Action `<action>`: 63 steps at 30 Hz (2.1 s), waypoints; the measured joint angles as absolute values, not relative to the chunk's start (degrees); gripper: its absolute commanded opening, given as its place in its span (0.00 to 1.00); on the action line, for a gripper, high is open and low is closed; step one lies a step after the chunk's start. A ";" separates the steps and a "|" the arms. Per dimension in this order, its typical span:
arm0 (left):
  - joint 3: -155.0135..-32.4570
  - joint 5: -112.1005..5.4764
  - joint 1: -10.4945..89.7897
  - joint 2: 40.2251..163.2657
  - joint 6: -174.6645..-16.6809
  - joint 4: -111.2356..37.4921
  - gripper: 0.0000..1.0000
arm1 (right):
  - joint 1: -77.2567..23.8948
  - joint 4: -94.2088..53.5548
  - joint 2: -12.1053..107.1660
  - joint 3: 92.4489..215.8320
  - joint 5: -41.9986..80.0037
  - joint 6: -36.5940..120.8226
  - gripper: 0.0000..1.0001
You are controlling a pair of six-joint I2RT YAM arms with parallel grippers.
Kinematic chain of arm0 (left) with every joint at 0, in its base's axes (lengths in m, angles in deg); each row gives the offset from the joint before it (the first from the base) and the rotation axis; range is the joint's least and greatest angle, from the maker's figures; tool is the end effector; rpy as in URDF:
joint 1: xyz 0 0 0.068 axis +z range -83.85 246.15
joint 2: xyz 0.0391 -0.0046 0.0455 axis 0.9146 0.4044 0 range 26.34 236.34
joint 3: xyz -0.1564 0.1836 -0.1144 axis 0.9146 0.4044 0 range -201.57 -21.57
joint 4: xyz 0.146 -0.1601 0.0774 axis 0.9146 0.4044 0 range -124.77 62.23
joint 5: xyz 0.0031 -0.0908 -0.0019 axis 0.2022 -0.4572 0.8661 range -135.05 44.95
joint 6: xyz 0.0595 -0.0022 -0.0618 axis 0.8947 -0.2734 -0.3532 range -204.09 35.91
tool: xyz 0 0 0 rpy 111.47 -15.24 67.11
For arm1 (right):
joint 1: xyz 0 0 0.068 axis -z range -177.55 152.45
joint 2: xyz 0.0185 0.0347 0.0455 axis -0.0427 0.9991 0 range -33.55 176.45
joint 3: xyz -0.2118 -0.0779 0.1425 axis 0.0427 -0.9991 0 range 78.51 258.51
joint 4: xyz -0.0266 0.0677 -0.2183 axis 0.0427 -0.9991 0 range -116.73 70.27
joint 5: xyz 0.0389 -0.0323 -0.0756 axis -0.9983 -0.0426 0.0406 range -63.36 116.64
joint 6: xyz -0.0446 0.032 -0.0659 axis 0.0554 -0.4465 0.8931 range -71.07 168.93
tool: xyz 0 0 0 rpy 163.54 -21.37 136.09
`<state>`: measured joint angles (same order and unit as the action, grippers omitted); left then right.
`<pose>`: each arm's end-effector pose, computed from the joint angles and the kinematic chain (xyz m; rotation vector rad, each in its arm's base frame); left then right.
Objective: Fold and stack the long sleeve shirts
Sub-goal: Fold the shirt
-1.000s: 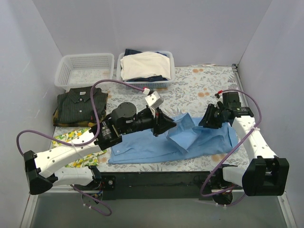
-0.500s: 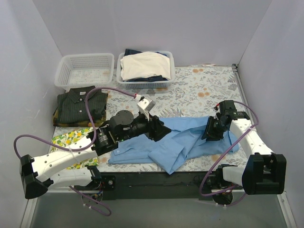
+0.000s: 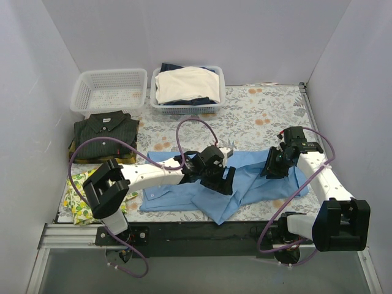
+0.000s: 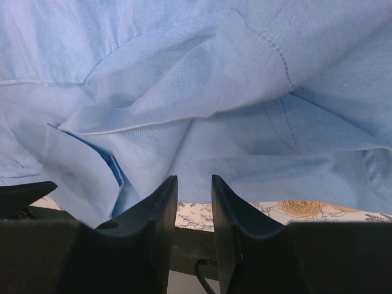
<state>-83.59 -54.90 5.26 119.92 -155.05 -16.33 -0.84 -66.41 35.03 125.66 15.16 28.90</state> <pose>0.1556 -0.3060 0.1978 -0.1596 2.8217 -1.0381 0.1984 0.0264 0.1949 0.3516 2.7611 0.3830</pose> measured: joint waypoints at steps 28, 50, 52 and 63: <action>-95.23 -40.97 -2.17 134.87 -151.05 -6.47 0.00 | 0.25 -66.41 33.76 125.66 15.86 28.07 0.36; -91.26 -23.55 -9.60 89.25 -161.06 -1.01 0.00 | 0.40 -60.66 43.62 143.63 5.17 27.91 0.38; -88.92 -23.14 -10.34 85.84 -161.04 -2.21 0.00 | 0.05 -59.61 45.45 143.67 2.98 28.07 0.38; -84.81 -23.45 -10.76 85.28 -158.16 -5.82 0.00 | -4.36 -57.16 48.71 141.42 -0.08 30.25 0.42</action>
